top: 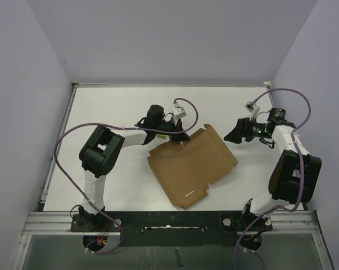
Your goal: Fold the paper box
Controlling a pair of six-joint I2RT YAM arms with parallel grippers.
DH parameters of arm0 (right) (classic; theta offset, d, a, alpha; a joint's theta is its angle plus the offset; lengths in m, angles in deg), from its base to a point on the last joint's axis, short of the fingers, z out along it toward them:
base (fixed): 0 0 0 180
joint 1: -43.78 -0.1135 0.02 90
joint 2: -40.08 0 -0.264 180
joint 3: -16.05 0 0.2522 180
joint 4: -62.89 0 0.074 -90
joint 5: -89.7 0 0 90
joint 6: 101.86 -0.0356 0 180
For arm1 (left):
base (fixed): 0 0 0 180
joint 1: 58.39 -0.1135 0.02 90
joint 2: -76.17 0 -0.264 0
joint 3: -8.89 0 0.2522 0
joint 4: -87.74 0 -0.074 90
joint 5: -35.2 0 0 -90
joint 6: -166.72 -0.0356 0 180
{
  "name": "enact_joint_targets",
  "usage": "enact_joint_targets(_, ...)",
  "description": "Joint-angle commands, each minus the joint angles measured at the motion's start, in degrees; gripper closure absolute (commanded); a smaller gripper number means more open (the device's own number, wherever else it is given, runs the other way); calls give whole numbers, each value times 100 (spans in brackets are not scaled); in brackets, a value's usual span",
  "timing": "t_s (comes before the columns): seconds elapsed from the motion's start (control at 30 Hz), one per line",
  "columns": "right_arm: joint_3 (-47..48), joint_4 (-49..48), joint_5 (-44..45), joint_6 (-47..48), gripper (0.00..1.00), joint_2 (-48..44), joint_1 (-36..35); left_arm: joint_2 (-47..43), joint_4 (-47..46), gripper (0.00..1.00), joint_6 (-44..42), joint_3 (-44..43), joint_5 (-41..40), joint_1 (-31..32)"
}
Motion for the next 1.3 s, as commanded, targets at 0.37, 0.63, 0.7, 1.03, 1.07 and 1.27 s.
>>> enact_joint_targets(0.37,406,800,-708,690,11,396,-847,-698,-2068,100,-63,448,-74,-7)
enact_joint_targets(0.63,520,974,-531,771,41,588,-1073,-633,-2223,100,110,432,-113,-86)
enact_joint_targets(0.7,534,1003,-556,789,51,598,-1082,-656,-2236,100,109,445,-122,-107)
enact_joint_targets(1.03,597,1191,-827,867,100,593,-1063,-729,-2277,100,145,489,-253,-166)
enact_joint_targets(1.07,589,1167,-841,848,100,553,-1050,-753,-2295,100,190,505,-277,-172)
enact_joint_targets(1.27,517,1054,-715,818,100,235,-972,-1312,-2317,73,911,867,-816,-293)
